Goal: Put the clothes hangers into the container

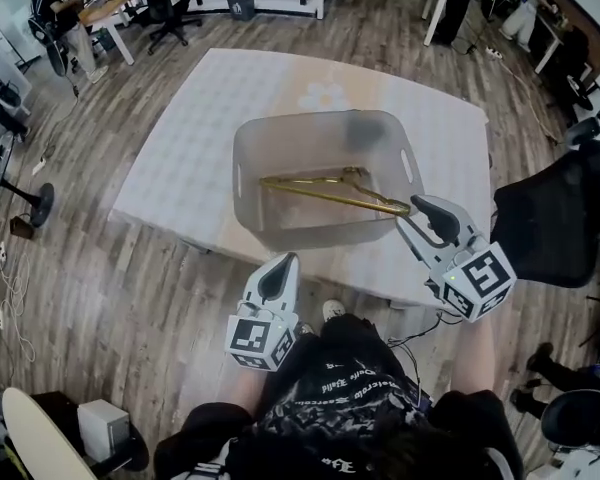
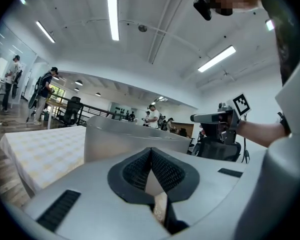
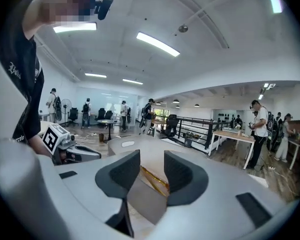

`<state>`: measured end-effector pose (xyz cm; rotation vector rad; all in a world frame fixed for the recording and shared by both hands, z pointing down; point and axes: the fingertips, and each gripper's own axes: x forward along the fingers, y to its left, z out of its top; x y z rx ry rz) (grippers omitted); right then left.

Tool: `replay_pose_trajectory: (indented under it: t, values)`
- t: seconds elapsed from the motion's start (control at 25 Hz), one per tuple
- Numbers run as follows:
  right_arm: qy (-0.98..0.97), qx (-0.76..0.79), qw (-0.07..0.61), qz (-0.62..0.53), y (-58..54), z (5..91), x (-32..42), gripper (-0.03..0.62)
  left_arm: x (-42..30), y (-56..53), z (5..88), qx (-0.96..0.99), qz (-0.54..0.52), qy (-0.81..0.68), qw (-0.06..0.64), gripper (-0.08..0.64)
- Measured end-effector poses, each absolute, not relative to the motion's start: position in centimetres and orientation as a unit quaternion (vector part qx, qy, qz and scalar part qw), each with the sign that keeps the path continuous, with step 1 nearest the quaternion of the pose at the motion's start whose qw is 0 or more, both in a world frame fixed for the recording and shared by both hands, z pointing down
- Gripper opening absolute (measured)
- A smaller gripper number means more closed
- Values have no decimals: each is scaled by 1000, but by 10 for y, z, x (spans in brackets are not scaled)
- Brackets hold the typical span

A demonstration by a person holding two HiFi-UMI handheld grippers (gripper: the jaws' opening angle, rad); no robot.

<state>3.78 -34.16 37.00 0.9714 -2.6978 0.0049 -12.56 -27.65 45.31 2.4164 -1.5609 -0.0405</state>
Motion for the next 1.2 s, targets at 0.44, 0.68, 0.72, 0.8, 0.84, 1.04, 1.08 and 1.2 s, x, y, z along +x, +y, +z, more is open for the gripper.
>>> replay_pose_trajectory:
  t: [0.44, 0.68, 0.72, 0.8, 0.84, 1.04, 1.08, 1.2]
  values:
    - [-908, 407, 15, 99, -281, 419, 70, 172, -93, -250, 447, 862, -29, -493, 114, 20]
    - [-898, 412, -24, 149, -252, 443, 65, 173, -92, -238, 447, 865, -36, -484, 125, 20]
    - [-894, 420, -21, 153, -249, 448, 66, 173, -92, -237, 448, 865, -35, -485, 126, 21]
    - [-888, 430, -17, 162, -244, 457, 70, 172, -91, -235, 450, 865, -32, -484, 127, 21]
    - [-886, 433, -15, 164, -242, 460, 71, 172, -90, -234, 451, 865, -31, -484, 128, 21]
    - [-882, 445, 1, 156, -243, 469, 69, 172, -90, -233, 457, 864, -22, -486, 126, 21]
    - [-881, 448, 9, 153, -243, 471, 68, 172, -90, -233, 458, 864, -21, -487, 125, 21]
    - [-882, 448, 33, 141, -241, 479, 65, 172, -90, -233, 462, 863, -18, -488, 128, 21]
